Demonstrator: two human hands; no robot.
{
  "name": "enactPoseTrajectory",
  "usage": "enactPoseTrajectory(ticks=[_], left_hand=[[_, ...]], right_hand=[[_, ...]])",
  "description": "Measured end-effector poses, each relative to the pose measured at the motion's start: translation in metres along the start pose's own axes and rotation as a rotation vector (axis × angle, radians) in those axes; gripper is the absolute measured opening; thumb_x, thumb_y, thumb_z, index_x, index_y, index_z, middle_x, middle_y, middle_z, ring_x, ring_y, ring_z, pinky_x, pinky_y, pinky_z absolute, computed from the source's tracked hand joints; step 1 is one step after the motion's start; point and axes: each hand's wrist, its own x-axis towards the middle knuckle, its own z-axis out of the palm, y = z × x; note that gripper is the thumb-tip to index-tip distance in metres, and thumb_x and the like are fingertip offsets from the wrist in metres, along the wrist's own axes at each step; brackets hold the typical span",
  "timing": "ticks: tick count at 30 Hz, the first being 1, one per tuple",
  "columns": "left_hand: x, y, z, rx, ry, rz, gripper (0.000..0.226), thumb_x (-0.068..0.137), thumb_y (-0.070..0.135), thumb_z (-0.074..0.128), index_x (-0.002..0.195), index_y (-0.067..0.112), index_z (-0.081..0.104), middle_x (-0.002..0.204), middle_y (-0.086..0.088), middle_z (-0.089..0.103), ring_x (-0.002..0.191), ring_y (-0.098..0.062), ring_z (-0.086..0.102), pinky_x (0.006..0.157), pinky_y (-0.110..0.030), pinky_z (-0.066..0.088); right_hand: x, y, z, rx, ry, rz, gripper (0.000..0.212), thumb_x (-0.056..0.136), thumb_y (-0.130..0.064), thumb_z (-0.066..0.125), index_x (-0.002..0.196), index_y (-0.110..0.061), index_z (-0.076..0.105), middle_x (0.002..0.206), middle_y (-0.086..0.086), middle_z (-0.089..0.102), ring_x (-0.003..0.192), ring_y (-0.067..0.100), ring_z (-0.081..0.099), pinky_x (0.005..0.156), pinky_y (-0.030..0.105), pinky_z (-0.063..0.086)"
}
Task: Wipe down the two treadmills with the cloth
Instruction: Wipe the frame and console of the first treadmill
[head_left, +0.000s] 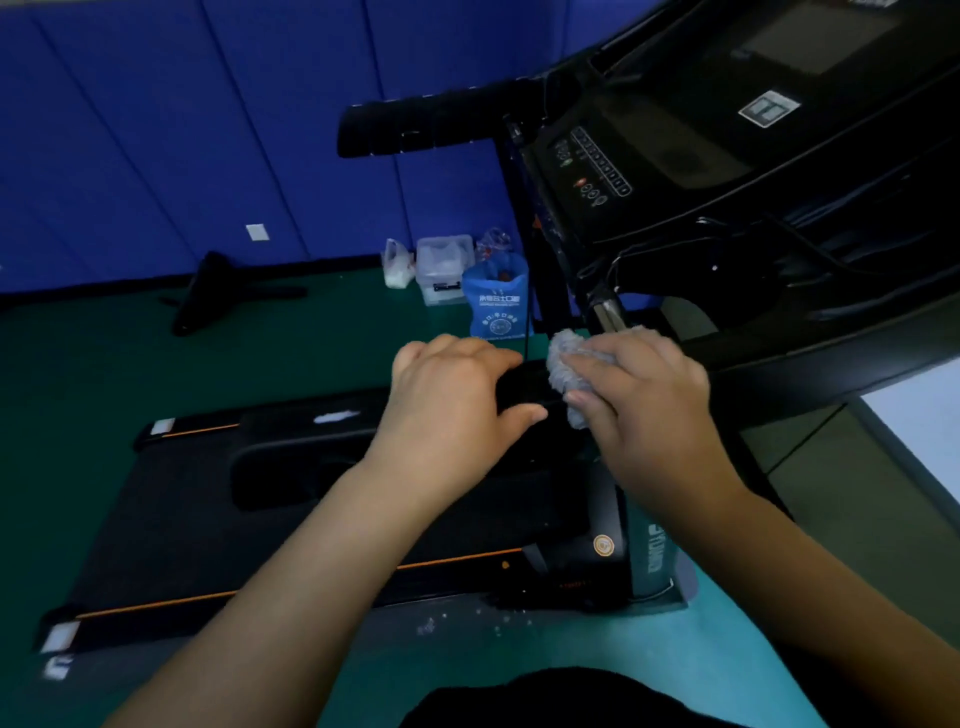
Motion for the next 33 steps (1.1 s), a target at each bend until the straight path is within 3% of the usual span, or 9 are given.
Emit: enactPoseTrajectory(ticks=[3,5,8,11,14,18,22,27,33], left_hand=[[-0.024,-0.041,-0.028,-0.122,0.154,-0.085,0.055,0.077,0.06,0.06,0.123,0.031,0.062,0.119,0.007,0.064,0.113,-0.017,0.056,0.1,-0.038,0.04],[-0.045,-0.078,-0.048,-0.218,0.211,-0.189,0.05,0.078,0.05,0.069,0.123,0.03,0.062,0.118,0.007,0.061,0.11,-0.014,0.055,0.1,-0.033,0.041],[-0.075,-0.136,-0.063,-0.234,0.123,-0.332,0.058,0.074,0.035,0.075,0.128,0.024,0.058,0.116,0.007,0.054,0.103,-0.009,0.051,0.092,-0.026,0.037],[-0.091,-0.18,-0.058,-0.27,-0.088,-0.409,0.071,0.067,0.048,0.07,0.132,0.021,0.055,0.119,0.005,0.057,0.106,-0.01,0.054,0.093,-0.026,0.039],[-0.096,-0.202,-0.047,-0.334,-0.231,-0.37,0.059,0.073,0.042,0.073,0.127,0.025,0.058,0.114,0.011,0.06,0.11,-0.009,0.057,0.095,-0.022,0.038],[-0.096,-0.214,-0.034,-0.402,-0.171,-0.298,0.05,0.076,0.027,0.078,0.123,0.027,0.061,0.104,0.015,0.058,0.098,0.0,0.057,0.089,-0.014,0.039],[-0.1,-0.217,-0.023,-0.478,-0.093,-0.29,0.046,0.078,0.024,0.076,0.121,0.028,0.06,0.102,0.019,0.053,0.096,0.002,0.054,0.081,0.004,0.031],[-0.1,-0.226,-0.015,-0.526,-0.074,-0.226,0.048,0.077,0.027,0.076,0.122,0.022,0.061,0.106,0.01,0.056,0.103,-0.005,0.057,0.088,-0.003,0.034],[-0.101,-0.227,-0.013,-0.526,-0.024,-0.196,0.048,0.077,0.029,0.075,0.123,0.018,0.062,0.104,0.01,0.055,0.099,-0.005,0.055,0.083,0.004,0.03]], right_hand=[[0.0,-0.023,0.011,0.012,-0.032,-0.046,0.041,0.089,-0.041,0.044,0.116,-0.021,0.068,0.119,-0.001,0.061,0.114,0.027,0.051,0.086,0.038,0.036],[0.001,-0.026,0.014,0.021,-0.016,-0.03,0.041,0.089,-0.04,0.045,0.116,-0.021,0.068,0.119,0.0,0.061,0.112,0.028,0.052,0.085,0.038,0.036],[0.002,-0.027,0.019,0.017,0.023,0.01,0.041,0.089,-0.039,0.045,0.116,-0.018,0.068,0.118,0.005,0.061,0.108,0.034,0.055,0.084,0.044,0.044],[0.003,-0.041,0.028,-0.022,0.055,0.033,0.042,0.09,-0.036,0.044,0.113,-0.013,0.07,0.114,0.01,0.064,0.104,0.038,0.058,0.083,0.048,0.048],[0.005,-0.064,0.037,-0.016,0.072,0.037,0.041,0.09,-0.034,0.043,0.11,-0.011,0.071,0.111,0.011,0.065,0.102,0.038,0.058,0.083,0.048,0.048],[0.004,-0.106,0.055,0.025,0.085,0.059,0.039,0.089,-0.033,0.045,0.112,-0.013,0.07,0.112,0.008,0.065,0.103,0.034,0.058,0.084,0.046,0.047],[0.005,-0.141,0.072,0.049,0.121,0.075,0.036,0.088,-0.031,0.049,0.111,-0.015,0.07,0.111,0.006,0.064,0.104,0.027,0.055,0.082,0.044,0.048],[0.009,-0.187,0.091,0.107,0.072,0.074,0.036,0.087,-0.033,0.049,0.116,-0.023,0.068,0.116,0.001,0.062,0.109,0.027,0.055,0.089,0.045,0.045],[0.009,-0.207,0.1,0.045,0.017,0.012,0.04,0.086,-0.037,0.048,0.121,-0.027,0.065,0.121,-0.003,0.06,0.114,0.022,0.052,0.091,0.036,0.035]])
